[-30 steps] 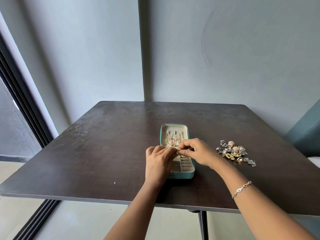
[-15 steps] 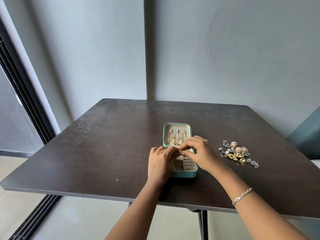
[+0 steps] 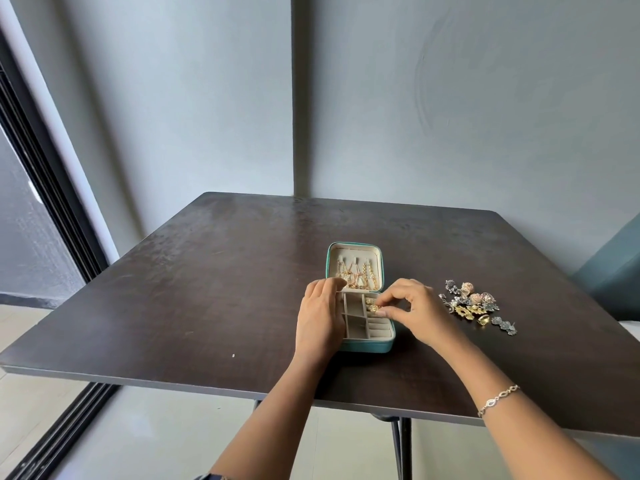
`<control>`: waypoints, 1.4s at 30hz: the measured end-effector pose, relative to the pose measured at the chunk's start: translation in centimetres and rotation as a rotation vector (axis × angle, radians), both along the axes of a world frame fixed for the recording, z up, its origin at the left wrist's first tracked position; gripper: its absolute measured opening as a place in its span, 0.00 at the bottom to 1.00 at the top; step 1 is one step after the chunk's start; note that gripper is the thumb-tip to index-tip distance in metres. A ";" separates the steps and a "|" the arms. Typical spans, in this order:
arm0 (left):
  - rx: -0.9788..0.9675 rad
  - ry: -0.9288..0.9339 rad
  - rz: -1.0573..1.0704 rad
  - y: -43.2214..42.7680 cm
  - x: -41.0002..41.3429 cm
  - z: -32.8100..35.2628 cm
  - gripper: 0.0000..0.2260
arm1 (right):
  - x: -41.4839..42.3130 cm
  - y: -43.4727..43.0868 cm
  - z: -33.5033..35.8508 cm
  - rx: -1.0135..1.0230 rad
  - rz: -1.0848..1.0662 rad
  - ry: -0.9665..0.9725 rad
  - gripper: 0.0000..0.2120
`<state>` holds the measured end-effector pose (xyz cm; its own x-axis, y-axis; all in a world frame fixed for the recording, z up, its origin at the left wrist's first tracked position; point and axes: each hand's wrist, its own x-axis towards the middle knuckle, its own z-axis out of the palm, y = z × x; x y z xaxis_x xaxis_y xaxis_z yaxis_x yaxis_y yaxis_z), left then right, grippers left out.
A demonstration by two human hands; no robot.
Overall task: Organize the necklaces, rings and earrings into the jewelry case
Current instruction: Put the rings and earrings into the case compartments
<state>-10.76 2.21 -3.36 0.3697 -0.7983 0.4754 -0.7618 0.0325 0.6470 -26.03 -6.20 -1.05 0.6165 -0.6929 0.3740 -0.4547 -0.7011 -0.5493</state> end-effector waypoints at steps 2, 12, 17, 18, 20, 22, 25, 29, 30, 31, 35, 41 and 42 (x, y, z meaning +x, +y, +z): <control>0.005 0.008 -0.001 0.0 0.0 0.0 0.13 | 0.0 0.0 -0.3 0.012 -0.006 0.013 0.04; -0.017 0.017 0.011 -0.1 0.0 -0.3 0.17 | 0.0 0.2 -0.7 -0.001 0.015 0.016 0.08; -0.021 0.010 0.021 -0.2 0.1 -0.5 0.15 | 0.1 -0.1 -1.0 -0.006 0.024 0.019 0.06; -0.018 0.012 0.022 -0.3 0.1 -0.6 0.14 | 0.0 -0.1 -1.1 -0.007 0.027 0.019 0.06; -0.012 0.010 0.023 -0.3 0.1 -0.6 0.10 | -0.1 -0.1 -1.3 -0.009 0.043 -0.009 0.06; -0.009 0.001 0.028 -0.3 0.2 -0.7 0.09 | -0.6 0.0 -1.5 -0.014 0.034 -0.088 0.07; -0.012 -0.003 0.038 -0.4 0.2 -0.7 0.10 | -2.3 -0.4 -2.2 -0.083 -0.053 -0.167 0.05; -0.022 -0.007 0.050 -0.5 0.2 -0.8 0.09 | -5.5 -2.0 -3.2 -0.185 -0.234 -0.225 0.06; -0.024 -0.007 0.053 -0.5 0.2 -0.9 0.09 | -6.5 -2.6 -3.5 -0.200 -0.299 -0.240 0.07; -0.026 -0.006 0.056 -0.5 0.2 -0.9 0.09 | -7.4 -3.1 -3.7 -0.212 -0.363 -0.246 0.08; -0.038 -0.008 0.066 -0.5 0.2 -1.0 0.08 | -9.7 -4.3 -4.4 -0.229 -0.606 -0.235 0.15; -0.058 -0.001 0.075 -0.6 0.3 -1.2 0.08 | -10.1 -4.2 -4.9 -0.151 -0.825 -0.255 0.17; -0.061 0.001 0.077 -0.6 0.4 -1.2 0.08 | -10.1 -4.1 -5.0 -0.134 -0.818 -0.259 0.16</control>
